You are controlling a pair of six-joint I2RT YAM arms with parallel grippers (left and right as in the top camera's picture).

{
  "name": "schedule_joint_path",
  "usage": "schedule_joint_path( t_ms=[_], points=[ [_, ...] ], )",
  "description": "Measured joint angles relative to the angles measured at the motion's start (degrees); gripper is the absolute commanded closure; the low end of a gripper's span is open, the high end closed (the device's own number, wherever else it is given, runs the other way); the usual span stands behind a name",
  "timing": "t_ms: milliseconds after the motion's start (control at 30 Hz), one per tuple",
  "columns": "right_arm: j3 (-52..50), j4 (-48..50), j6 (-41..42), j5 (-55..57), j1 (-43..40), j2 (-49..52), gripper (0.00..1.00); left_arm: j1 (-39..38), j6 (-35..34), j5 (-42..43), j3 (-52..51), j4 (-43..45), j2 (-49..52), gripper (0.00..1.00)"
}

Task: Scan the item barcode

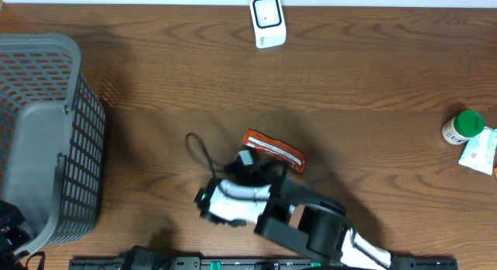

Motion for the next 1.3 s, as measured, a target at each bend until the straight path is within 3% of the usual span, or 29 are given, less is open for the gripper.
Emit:
schedule_joint_path(
  t_ms=[167,233,267,300,367,400,600,900,1300],
  points=[
    [0.28,-0.96,0.90,0.74,4.15,-0.13,0.23,0.00,0.00,0.00,0.00,0.00,0.00,0.15],
    [0.85,-2.51,2.47,0.20,4.92,-0.17,0.24,0.00,0.00,0.00,0.00,0.00,0.00,0.15],
    [1.40,-3.61,3.02,-0.61,4.90,-0.17,0.36,0.00,0.02,0.00,0.00,0.00,0.00,0.15],
    [2.19,-4.44,3.48,-1.95,4.83,-0.26,0.58,0.00,0.00,0.00,0.00,0.00,0.00,0.15],
    [3.82,-5.18,4.13,-5.46,4.26,-0.44,0.94,0.00,0.00,0.00,0.00,0.00,0.00,0.15],
    [4.50,-5.20,4.42,-7.04,3.69,-0.63,0.99,0.00,0.00,0.00,0.00,0.02,0.00,0.15],
    [7.28,-0.44,1.40,-9.66,-3.87,-4.92,0.99,0.00,0.00,0.00,0.00,0.00,0.00,0.15],
    [7.93,2.67,-8.04,-3.87,-18.58,-5.97,0.99,0.00,0.02,0.00,0.00,0.00,0.00,0.15],
    [4.55,11.10,-15.26,-7.87,-18.86,-5.73,0.99,0.00,0.00,0.00,0.00,0.00,0.00,0.15]
  ],
)
